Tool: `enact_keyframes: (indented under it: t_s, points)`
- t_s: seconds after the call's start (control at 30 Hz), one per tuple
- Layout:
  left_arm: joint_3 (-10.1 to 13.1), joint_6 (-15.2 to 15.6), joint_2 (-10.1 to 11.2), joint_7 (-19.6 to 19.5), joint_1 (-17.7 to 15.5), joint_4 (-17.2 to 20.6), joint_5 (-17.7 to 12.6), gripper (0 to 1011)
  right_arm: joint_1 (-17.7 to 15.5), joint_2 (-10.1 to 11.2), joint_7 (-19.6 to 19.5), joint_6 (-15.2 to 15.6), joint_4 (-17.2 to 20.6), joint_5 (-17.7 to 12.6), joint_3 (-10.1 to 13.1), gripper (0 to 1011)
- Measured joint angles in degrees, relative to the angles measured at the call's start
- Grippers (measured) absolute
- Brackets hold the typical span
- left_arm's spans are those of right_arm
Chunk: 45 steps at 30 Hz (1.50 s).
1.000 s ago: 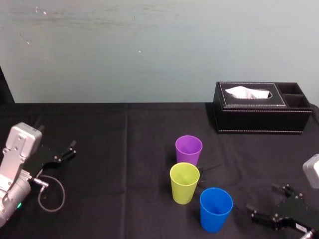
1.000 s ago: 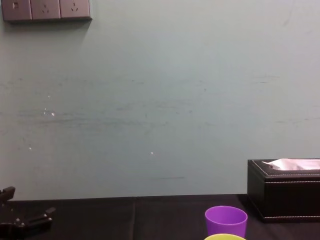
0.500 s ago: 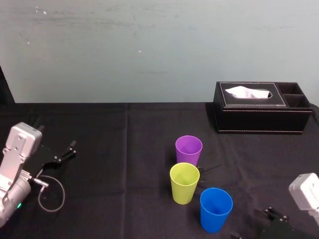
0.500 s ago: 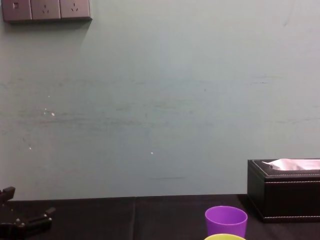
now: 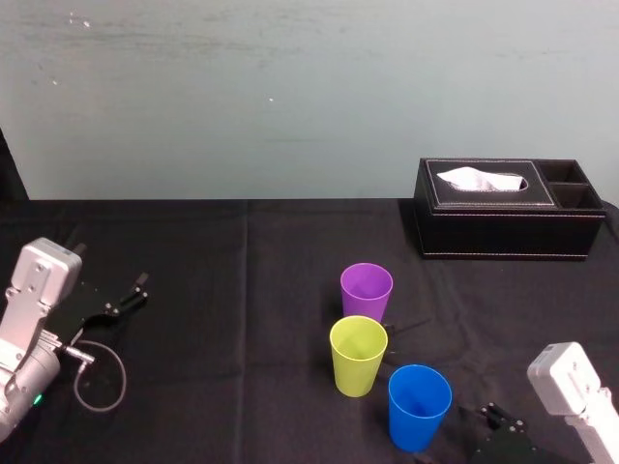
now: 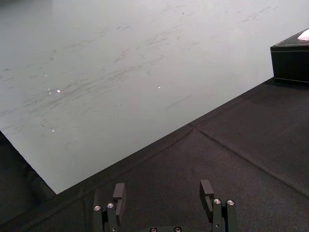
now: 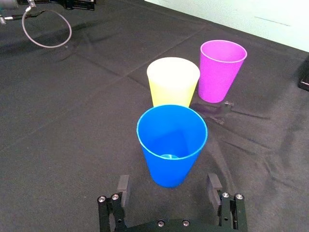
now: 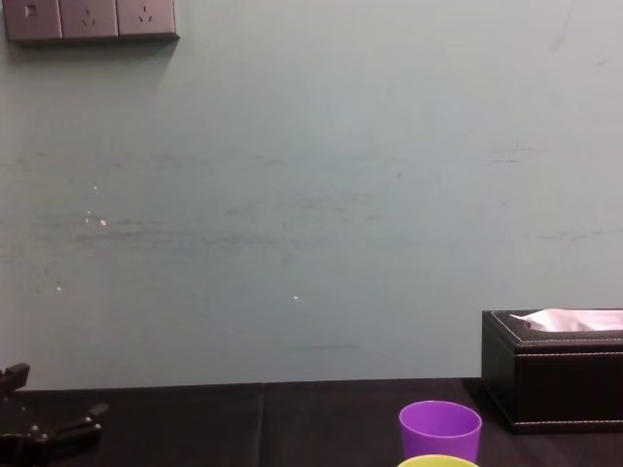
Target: Stack the three plastic cups sequentially using one hand.
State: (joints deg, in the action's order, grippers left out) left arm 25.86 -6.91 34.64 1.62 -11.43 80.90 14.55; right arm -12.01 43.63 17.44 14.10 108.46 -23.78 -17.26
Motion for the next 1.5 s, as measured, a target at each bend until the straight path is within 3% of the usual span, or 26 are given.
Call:
enact_keyframes:
  t_s: [0.8,1.5]
  points:
    - [0.00,0.00,0.00,0.00,0.00,0.00,0.00,1000,3.14,-8.10,-0.29,1.74,-3.44,4.61,-0.74,1003]
    - [0.00,0.00,0.00,0.00,0.00,0.00,0.00,1000,3.48,-12.15,-0.17,2.20,-4.44,7.17,0.55,1003]
